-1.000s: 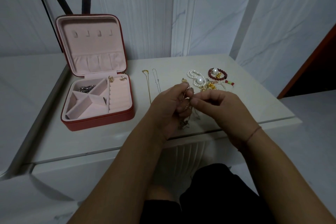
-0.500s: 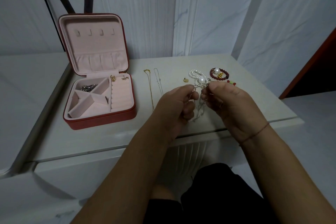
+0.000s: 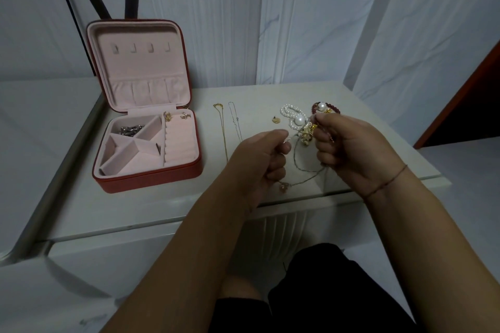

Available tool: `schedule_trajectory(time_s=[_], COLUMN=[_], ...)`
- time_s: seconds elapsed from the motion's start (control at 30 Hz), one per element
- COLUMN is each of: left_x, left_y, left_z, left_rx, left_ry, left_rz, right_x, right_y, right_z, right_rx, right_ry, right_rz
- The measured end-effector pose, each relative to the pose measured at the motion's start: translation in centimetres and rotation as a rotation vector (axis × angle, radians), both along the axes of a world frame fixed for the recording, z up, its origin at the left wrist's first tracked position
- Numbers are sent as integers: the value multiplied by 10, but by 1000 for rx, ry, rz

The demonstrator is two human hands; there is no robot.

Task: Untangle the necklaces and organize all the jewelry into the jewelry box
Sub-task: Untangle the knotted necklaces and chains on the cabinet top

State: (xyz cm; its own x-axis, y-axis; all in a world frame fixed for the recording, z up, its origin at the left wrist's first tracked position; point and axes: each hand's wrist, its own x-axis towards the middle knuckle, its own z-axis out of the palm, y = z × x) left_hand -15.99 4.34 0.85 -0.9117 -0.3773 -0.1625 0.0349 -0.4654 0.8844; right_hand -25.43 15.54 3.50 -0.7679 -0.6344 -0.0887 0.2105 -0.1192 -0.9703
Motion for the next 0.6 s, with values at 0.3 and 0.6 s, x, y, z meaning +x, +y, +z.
schedule_trajectory(time_s=[0.3,0.6], left_x=[5,5], left_y=[-5,-6], left_z=[1,2], left_rx=[-152,-211], left_ry=[-15,-21], left_rz=[-38,-37], right_x=[-5,-6], right_y=[1,1], right_z=[6,15], right_rx=[22,86], right_ry=[45,117], right_rz=[64,112])
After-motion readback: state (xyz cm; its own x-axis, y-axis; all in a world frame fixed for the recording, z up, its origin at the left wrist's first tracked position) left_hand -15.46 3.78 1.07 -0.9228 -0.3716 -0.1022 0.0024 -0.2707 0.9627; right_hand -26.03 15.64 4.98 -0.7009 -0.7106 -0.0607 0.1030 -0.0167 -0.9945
